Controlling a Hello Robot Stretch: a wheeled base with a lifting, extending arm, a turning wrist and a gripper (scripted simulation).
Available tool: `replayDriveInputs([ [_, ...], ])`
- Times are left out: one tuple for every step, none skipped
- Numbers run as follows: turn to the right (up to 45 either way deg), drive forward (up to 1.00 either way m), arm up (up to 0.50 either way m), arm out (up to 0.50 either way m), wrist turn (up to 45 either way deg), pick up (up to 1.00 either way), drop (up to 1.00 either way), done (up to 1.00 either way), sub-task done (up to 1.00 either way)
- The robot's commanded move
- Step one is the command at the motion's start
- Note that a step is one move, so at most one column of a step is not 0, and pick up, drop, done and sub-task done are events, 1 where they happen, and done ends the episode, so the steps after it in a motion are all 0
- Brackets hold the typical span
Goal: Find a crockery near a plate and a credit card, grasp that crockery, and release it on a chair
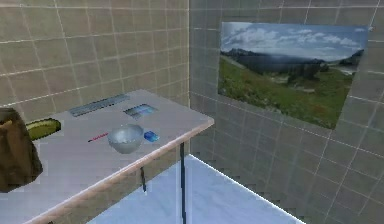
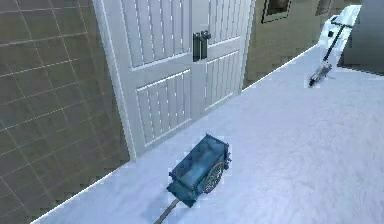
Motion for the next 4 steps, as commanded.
replayDriveInputs([
  [-45.0,0.00,0.00,0.00,0.0,0.00,0.00,0.00,0.00],
  [-45.0,0.00,0.00,0.00,0.0,0.00,0.00,0.00,0.00],
  [-15.0,0.00,0.00,0.00,0.0,0.00,0.00,0.00,0.00],
  [0.0,0.00,0.50,0.00,0.0,0.00,0.00,0.00,0.00],
])
